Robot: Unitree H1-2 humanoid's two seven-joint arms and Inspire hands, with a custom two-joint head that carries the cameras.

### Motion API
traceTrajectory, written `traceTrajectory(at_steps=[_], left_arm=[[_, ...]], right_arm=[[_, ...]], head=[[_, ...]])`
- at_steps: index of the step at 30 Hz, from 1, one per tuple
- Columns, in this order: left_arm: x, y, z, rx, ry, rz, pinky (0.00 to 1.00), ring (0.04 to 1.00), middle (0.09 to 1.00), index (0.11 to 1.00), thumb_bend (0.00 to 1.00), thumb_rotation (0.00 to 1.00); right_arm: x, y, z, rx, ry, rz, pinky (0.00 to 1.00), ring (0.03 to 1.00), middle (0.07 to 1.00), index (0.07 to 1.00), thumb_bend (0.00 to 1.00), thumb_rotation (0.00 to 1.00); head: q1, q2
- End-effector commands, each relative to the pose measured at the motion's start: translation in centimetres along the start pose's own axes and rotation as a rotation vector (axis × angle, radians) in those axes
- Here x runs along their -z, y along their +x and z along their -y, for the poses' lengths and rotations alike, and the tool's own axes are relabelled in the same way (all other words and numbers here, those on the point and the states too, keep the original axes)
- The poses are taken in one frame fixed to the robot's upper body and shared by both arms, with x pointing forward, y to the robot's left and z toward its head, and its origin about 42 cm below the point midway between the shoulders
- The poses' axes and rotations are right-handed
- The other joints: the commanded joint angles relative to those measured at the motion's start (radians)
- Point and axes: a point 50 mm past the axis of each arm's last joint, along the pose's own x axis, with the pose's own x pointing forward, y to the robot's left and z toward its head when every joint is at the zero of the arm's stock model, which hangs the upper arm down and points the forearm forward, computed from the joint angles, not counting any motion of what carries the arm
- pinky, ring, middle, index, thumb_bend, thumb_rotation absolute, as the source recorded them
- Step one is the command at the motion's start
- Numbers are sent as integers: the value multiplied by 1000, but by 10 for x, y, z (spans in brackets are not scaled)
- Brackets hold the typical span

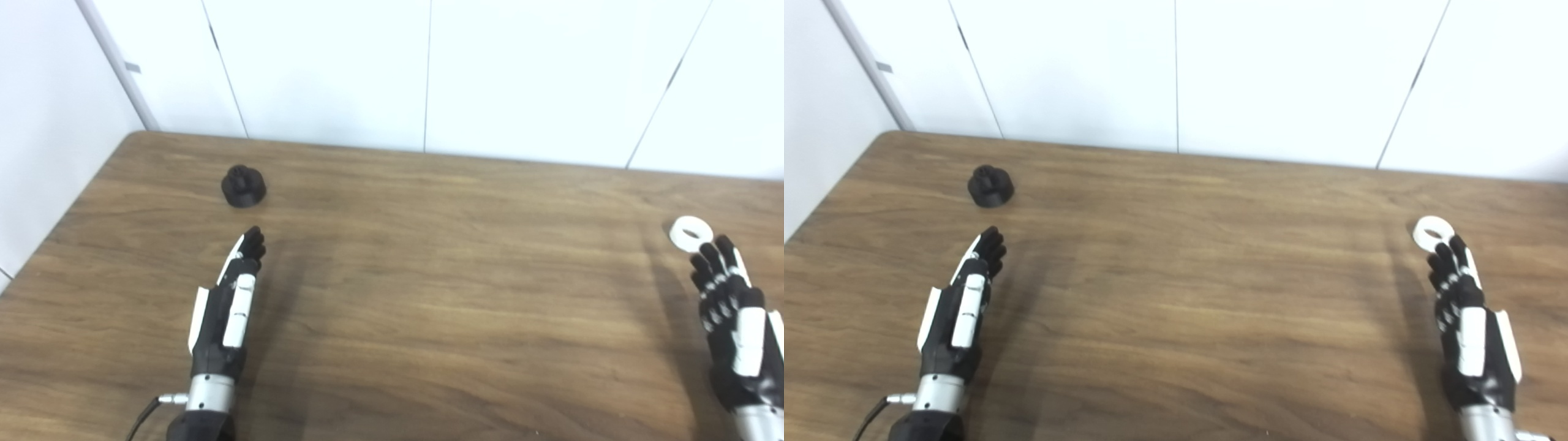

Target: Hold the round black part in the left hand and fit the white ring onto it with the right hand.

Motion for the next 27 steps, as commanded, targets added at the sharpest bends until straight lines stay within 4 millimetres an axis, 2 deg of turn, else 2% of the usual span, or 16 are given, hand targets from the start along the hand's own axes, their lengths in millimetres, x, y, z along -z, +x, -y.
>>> traceTrajectory(at_steps=[1,7,12,17,27], left_arm=[[16,-16,15,-9,-36,-45,1000,973,970,969,474,889],[23,-15,18,-6,-36,-32,1000,972,969,968,502,873],[26,-15,20,-5,-32,-28,1000,971,970,977,510,886],[29,-15,22,-10,-31,-33,1000,968,963,972,510,891],[34,-16,24,-14,-29,-34,999,964,956,965,504,863]], right_arm=[[33,-31,1,21,30,-141,1000,979,977,982,575,1000],[32,-30,2,7,22,-132,1000,999,996,996,608,1000],[37,-29,3,15,27,-124,1000,985,992,998,539,1000],[39,-29,3,22,22,-132,1000,962,979,993,545,1000],[43,-29,4,22,21,-122,1000,967,982,999,477,1000]], head=[[17,-13],[38,-36],[48,-58],[50,-76],[62,-98]])
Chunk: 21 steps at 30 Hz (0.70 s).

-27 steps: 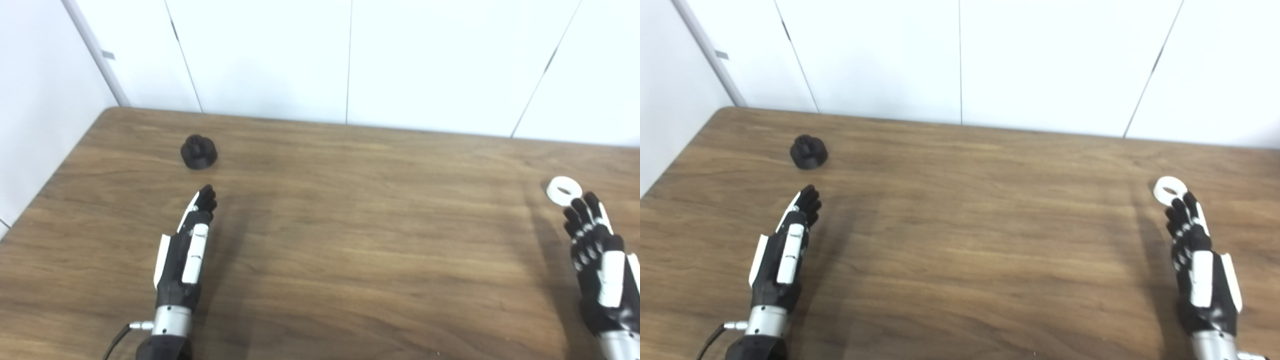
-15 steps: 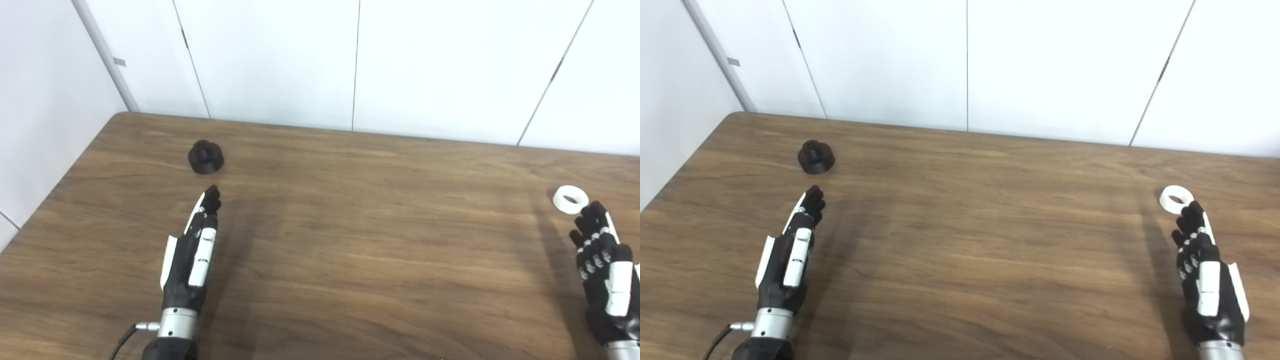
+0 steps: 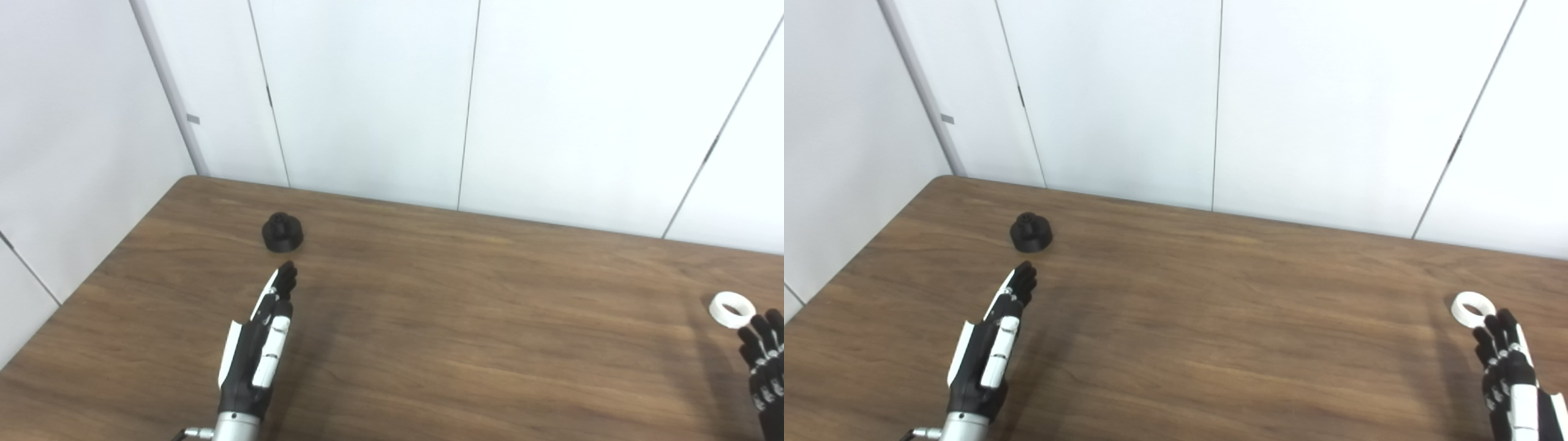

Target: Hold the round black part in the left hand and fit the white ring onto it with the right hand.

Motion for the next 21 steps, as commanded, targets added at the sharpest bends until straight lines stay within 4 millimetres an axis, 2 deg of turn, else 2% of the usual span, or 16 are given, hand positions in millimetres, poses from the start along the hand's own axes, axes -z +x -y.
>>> traceTrajectory(at_steps=[1,13,17,20,21], left_arm=[[31,-25,17,-27,-42,-127,996,964,955,963,497,867],[30,-24,15,-34,-49,-132,1000,969,960,961,514,839],[29,-23,13,-36,-46,-132,1000,973,958,963,532,738],[23,-25,12,-61,-46,-153,1000,970,954,962,559,576],[19,-26,11,-73,-50,-161,1000,973,948,954,570,490]], right_arm=[[40,-34,-5,26,30,-138,1000,964,981,1000,471,1000],[38,-35,-5,24,30,-143,1000,952,970,994,477,1000],[38,-35,-5,25,26,-142,994,950,970,996,471,1000],[37,-36,-5,31,30,-145,992,949,967,993,478,1000],[37,-36,-5,32,32,-144,995,949,968,992,475,1000]], head=[[-1,1],[-35,10],[-41,8],[-51,9],[-51,9]])
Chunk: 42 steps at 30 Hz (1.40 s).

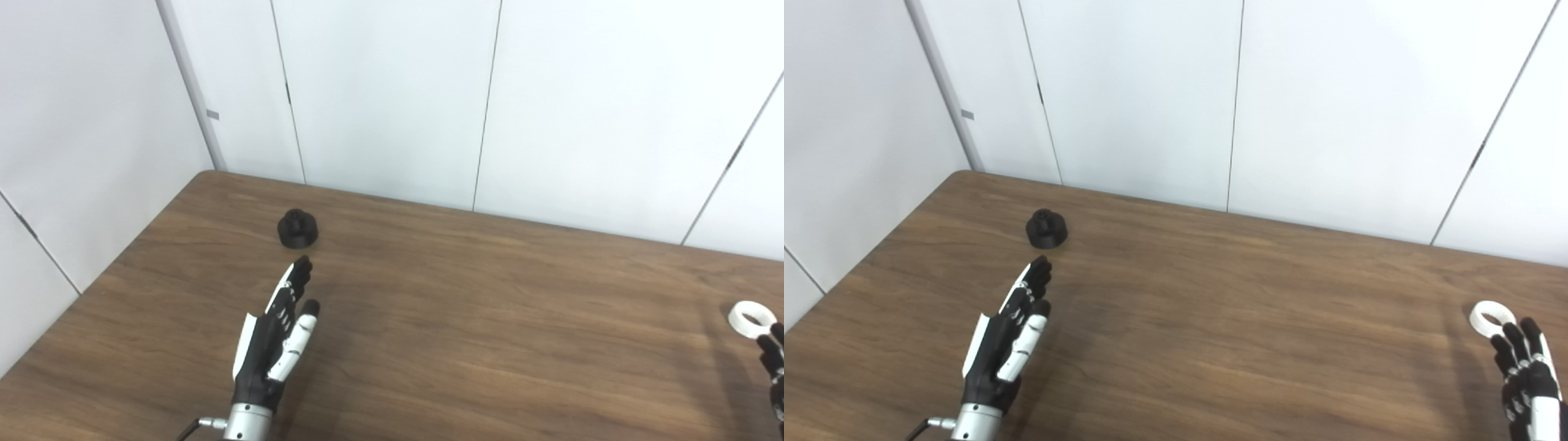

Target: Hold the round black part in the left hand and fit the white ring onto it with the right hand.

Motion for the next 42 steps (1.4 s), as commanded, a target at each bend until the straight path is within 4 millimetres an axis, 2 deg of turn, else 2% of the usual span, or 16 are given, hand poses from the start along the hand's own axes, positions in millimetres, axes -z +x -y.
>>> traceTrajectory(at_steps=[1,6,15,17,21,26,29,34,42], left_arm=[[15,-27,10,-61,-44,-128,1000,980,948,954,570,443],[-3,-20,-2,-90,52,-108,994,957,942,955,617,308],[-32,12,-27,-116,264,-61,954,927,928,942,686,211],[-41,22,-31,-127,301,-59,967,930,924,932,712,238],[-54,43,-38,-128,381,-76,997,961,935,913,785,300],[-65,67,-43,-127,506,-99,975,960,939,898,860,384],[-66,78,-47,-133,558,-103,920,938,932,896,863,392],[-65,101,-53,-142,654,-116,949,950,933,892,851,390],[-61,135,-64,-155,746,-115,923,965,944,891,845,386]], right_arm=[[37,-37,-5,30,36,-151,998,950,968,991,483,1000],[37,-38,-5,28,26,-154,989,945,964,985,464,1000],[36,-37,-10,27,12,-162,974,938,958,979,474,1000],[36,-37,-10,29,3,-162,968,937,954,974,467,1000],[37,-35,-11,17,37,-150,996,955,967,973,523,1000],[42,-35,-9,15,57,-151,1000,971,979,981,481,1000],[43,-35,-8,14,59,-154,1000,971,979,980,471,1000],[43,-36,-9,18,54,-157,1000,973,979,983,482,1000],[42,-36,-11,13,68,-164,1000,973,981,988,461,1000]], head=[[-3,2],[-11,2],[-24,-1],[-25,-2],[-30,-2],[-30,-2],[-26,-4],[-27,-3],[-32,-3]])
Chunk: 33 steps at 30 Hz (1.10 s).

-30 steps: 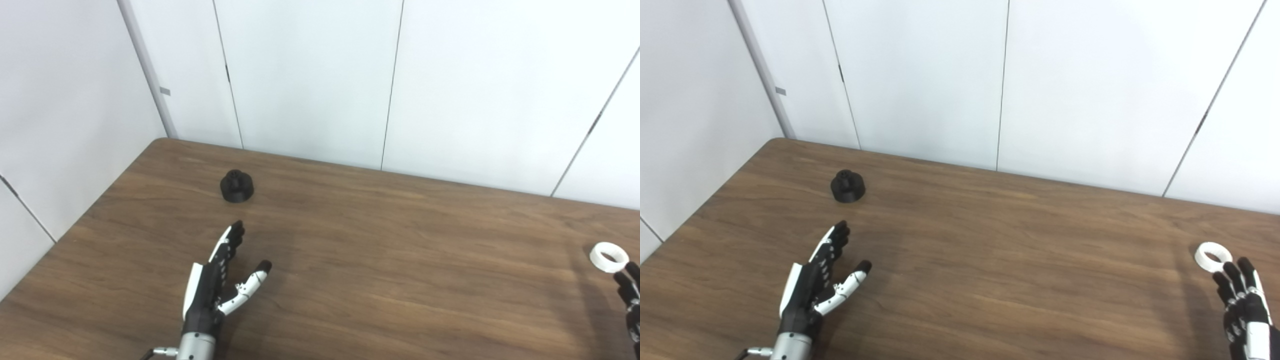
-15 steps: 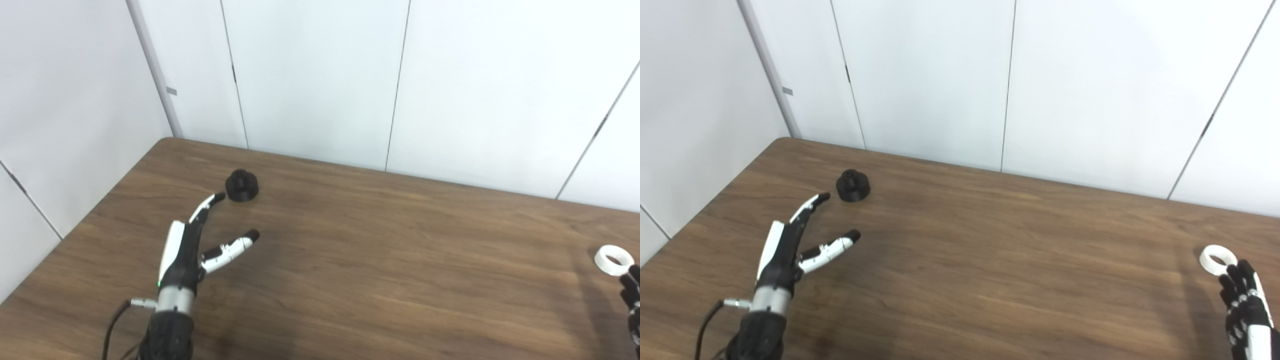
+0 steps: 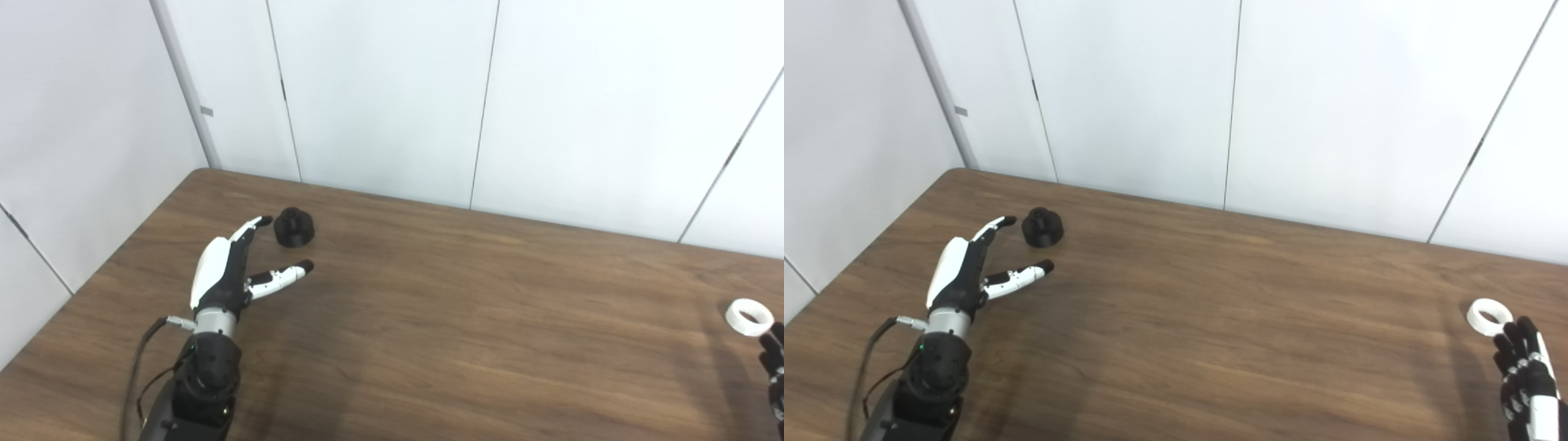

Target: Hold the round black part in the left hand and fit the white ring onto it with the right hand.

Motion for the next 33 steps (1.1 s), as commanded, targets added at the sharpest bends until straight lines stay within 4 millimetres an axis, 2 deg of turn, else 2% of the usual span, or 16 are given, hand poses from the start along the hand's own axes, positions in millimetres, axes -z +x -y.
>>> traceTrajectory(at_steps=[1,11,20,24,27,30,33], left_arm=[[-18,20,-17,-73,47,79,915,964,942,887,843,380],[-19,60,-21,-95,114,46,897,980,944,881,887,360],[-20,82,-17,-85,199,4,922,979,943,881,895,380],[-17,93,-15,-73,257,-6,995,973,934,868,893,368],[-15,101,-15,-59,311,-18,1000,977,930,854,899,370],[-14,108,-15,-51,396,-37,1000,995,940,846,906,413],[-13,114,-15,-48,432,-62,1000,1000,953,831,908,416]], right_arm=[[41,-38,-11,22,68,-163,1000,974,982,990,457,1000],[42,-40,-13,15,69,-156,1000,972,978,985,437,1000],[42,-41,-15,19,74,-164,1000,960,975,985,465,1000],[40,-42,-16,26,74,-173,999,951,967,980,482,1000],[40,-42,-16,27,69,-175,993,953,970,983,506,1000],[40,-43,-16,25,61,-173,984,952,969,983,518,1000],[41,-43,-17,31,69,-169,981,952,965,977,500,1000]], head=[[0,0],[-4,2],[-12,4],[-18,6],[-20,5],[-21,6],[-21,6]])
